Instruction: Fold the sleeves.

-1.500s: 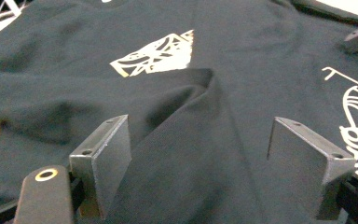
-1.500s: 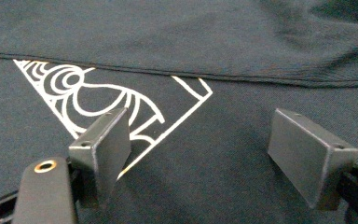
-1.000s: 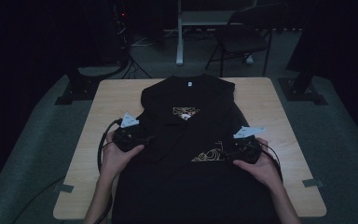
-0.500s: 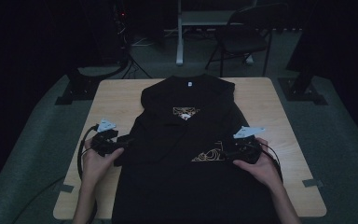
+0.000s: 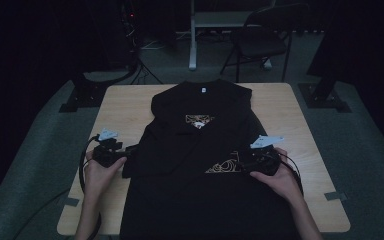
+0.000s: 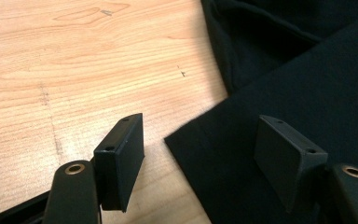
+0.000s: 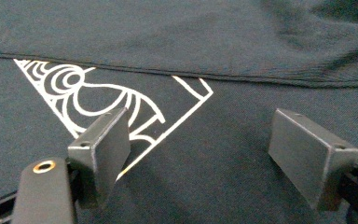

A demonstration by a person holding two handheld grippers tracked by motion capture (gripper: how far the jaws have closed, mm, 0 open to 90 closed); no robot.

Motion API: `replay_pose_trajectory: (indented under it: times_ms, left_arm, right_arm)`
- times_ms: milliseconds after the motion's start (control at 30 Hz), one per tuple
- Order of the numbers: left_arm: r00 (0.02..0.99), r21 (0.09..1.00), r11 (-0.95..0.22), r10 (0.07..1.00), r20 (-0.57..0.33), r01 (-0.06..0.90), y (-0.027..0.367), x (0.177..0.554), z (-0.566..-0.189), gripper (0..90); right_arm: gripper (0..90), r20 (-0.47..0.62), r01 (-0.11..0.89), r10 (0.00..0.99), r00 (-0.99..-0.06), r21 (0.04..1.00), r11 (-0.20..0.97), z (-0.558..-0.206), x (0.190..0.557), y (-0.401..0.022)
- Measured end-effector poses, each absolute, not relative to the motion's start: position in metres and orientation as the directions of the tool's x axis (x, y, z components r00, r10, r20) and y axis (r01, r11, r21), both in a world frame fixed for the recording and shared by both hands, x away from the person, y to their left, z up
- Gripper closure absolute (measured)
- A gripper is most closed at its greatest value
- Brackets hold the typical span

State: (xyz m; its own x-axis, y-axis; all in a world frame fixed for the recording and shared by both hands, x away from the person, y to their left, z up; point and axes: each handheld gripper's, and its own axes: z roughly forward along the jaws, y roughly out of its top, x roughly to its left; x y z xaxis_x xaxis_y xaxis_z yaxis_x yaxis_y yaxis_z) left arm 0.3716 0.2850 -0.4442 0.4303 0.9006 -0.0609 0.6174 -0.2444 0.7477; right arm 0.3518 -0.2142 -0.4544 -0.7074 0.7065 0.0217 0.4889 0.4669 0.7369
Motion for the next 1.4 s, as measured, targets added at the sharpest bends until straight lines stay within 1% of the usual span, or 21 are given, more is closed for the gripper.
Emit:
replay_pose_trajectory:
  times_ms: [100, 167, 333, 400, 433, 467, 567, 733, 767, 933, 1033, 1233, 1400]
  left_arm:
    - [0.413, 0.75, -0.223, 0.908, -0.073, 0.623, 0.287, 0.376, -0.446, 38.2]
    - [0.418, 0.752, -0.221, 0.905, -0.079, 0.621, 0.285, 0.376, -0.448, 42.9]
    - [0.415, 0.756, -0.239, 0.909, -0.048, 0.61, 0.28, 0.373, -0.448, 50.2]
    - [0.426, 0.757, -0.248, 0.904, -0.044, 0.604, 0.277, 0.369, -0.448, 56.1]
    - [0.427, 0.758, -0.258, 0.904, -0.03, 0.6, 0.276, 0.367, -0.448, 56.5]
    - [0.425, 0.759, -0.268, 0.905, -0.013, 0.594, 0.274, 0.364, -0.449, 58.9]
    - [0.421, 0.762, -0.259, 0.907, -0.02, 0.594, 0.275, 0.36, -0.449, 67.4]
    - [0.43, 0.758, -0.24, 0.901, -0.06, 0.607, 0.273, 0.361, -0.449, 83.5]
    - [0.434, 0.758, -0.238, 0.899, -0.066, 0.608, 0.272, 0.361, -0.449, 85.2]
    - [0.446, 0.752, -0.239, 0.891, -0.081, 0.614, 0.268, 0.361, -0.448, 86.4]
    - [0.471, 0.763, -0.232, 0.876, -0.106, 0.604, 0.264, 0.36, -0.443, 86.3]
    - [0.567, 0.782, -0.272, 0.814, -0.124, 0.561, 0.248, 0.359, -0.426, 86.2]
    - [0.614, 0.795, -0.283, 0.777, -0.137, 0.536, 0.227, 0.358, -0.414, 86.1]
  right_arm:
    - [20.2, 0.021, 0.489, 0.707, -0.707, 0.737, 0.467, -0.454, 0.352, -0.214]
    - [20.2, 0.021, 0.489, 0.706, -0.707, 0.737, 0.467, -0.454, 0.352, -0.214]
    - [20.2, 0.02, 0.488, 0.706, -0.708, 0.737, 0.468, -0.454, 0.352, -0.214]
    - [20.0, 0.02, 0.488, 0.706, -0.708, 0.736, 0.469, -0.454, 0.352, -0.214]
    - [19.9, 0.019, 0.487, 0.705, -0.709, 0.736, 0.47, -0.454, 0.352, -0.214]
    - [20.0, 0.02, 0.488, 0.705, -0.709, 0.736, 0.469, -0.454, 0.352, -0.214]
    - [19.9, 0.019, 0.487, 0.705, -0.709, 0.736, 0.47, -0.454, 0.352, -0.214]
    - [19.9, 0.018, 0.487, 0.705, -0.709, 0.736, 0.47, -0.454, 0.352, -0.214]
    - [20.0, 0.019, 0.487, 0.705, -0.709, 0.736, 0.47, -0.454, 0.352, -0.214]
    - [20.0, 0.02, 0.488, 0.705, -0.709, 0.736, 0.47, -0.454, 0.352, -0.214]
    - [20.0, 0.02, 0.487, 0.705, -0.709, 0.737, 0.469, -0.454, 0.352, -0.214]
    - [20.0, 0.03, 0.489, 0.703, -0.71, 0.739, 0.463, -0.454, 0.352, -0.215]
    - [20.0, 0.046, 0.495, 0.703, -0.71, 0.743, 0.452, -0.454, 0.353, -0.217]
